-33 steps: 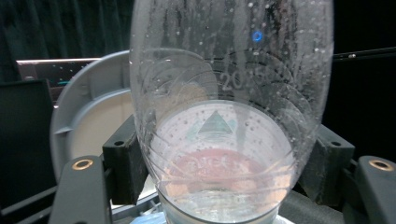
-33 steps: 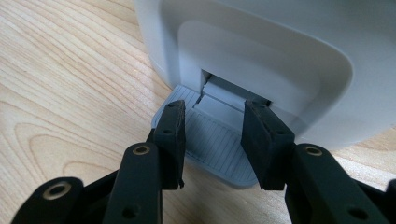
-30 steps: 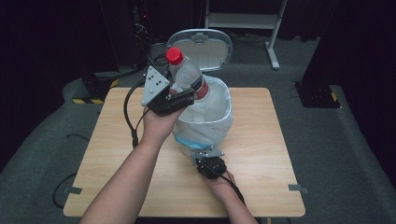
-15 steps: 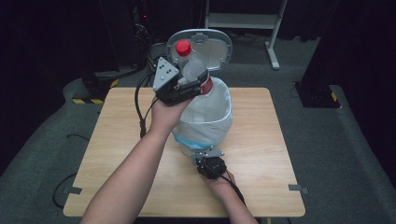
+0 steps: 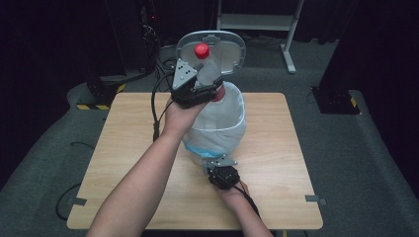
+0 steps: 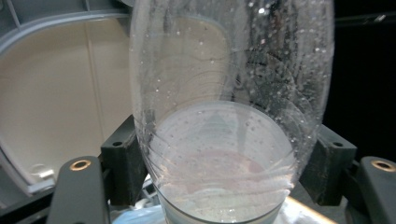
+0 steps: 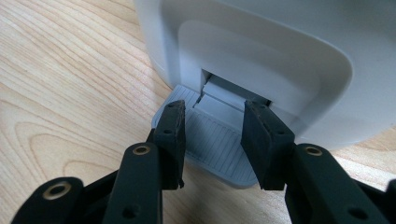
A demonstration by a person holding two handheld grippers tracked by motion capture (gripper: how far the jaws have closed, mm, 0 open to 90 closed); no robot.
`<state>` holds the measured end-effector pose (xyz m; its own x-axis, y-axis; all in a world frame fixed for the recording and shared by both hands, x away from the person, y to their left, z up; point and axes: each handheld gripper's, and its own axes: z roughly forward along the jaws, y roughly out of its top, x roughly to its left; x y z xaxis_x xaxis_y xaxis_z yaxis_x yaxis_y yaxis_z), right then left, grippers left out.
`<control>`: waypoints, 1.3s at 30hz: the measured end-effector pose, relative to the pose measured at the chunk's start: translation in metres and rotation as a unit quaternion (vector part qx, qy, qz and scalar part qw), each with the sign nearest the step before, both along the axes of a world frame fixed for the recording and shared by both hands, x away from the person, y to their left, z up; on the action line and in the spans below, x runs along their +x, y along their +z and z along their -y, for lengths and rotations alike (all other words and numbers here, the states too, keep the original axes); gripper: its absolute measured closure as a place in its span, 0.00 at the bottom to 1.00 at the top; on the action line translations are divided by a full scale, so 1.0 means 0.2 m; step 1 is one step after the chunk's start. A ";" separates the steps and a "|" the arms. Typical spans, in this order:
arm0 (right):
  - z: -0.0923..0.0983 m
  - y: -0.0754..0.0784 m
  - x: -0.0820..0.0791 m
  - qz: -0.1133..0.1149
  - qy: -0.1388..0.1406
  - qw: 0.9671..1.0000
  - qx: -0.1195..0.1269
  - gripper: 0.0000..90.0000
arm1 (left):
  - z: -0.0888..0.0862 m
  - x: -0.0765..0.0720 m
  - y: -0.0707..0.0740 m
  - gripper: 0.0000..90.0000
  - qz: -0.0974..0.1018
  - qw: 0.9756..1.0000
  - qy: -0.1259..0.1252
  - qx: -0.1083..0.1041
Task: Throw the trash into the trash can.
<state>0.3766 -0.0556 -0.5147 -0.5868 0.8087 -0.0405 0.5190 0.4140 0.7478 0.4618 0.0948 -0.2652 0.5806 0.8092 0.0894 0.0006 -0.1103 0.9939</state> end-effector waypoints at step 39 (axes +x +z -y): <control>0.00 0.00 0.00 0.002 0.001 1.000 -0.001 0.66 | -0.35 -0.26 -0.12 0.22 -0.016 1.000 -0.004 0.023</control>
<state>0.3760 -0.0562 -0.5148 -0.5887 0.8071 -0.0450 0.5150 0.4173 0.7487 0.4107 0.1640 -0.2886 0.5899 0.8002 0.1076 0.0304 -0.1551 0.9874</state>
